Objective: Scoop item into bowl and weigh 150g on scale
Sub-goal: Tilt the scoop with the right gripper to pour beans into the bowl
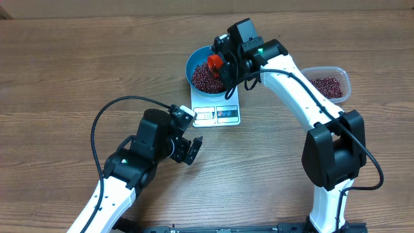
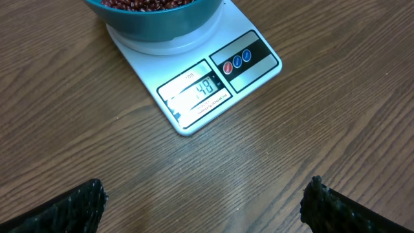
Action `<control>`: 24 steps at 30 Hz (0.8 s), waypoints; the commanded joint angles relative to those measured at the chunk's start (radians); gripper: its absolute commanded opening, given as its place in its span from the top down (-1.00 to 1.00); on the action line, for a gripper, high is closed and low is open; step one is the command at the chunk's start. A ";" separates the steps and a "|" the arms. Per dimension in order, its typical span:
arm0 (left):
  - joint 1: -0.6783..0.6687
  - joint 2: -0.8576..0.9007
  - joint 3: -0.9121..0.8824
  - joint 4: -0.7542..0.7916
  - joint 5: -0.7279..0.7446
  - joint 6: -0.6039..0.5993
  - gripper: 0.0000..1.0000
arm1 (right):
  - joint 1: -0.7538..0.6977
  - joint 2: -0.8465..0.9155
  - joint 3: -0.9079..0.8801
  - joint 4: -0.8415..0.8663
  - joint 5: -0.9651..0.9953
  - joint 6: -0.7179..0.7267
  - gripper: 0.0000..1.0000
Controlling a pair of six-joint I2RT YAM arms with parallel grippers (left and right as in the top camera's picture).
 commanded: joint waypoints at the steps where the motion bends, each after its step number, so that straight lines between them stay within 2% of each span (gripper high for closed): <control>1: 0.003 0.005 -0.003 0.001 -0.006 -0.009 -0.99 | -0.017 -0.042 0.043 -0.008 -0.070 0.003 0.93; 24: 0.003 0.005 -0.003 0.001 -0.006 -0.009 -0.99 | -0.034 -0.111 0.047 -0.053 -0.070 -0.002 0.93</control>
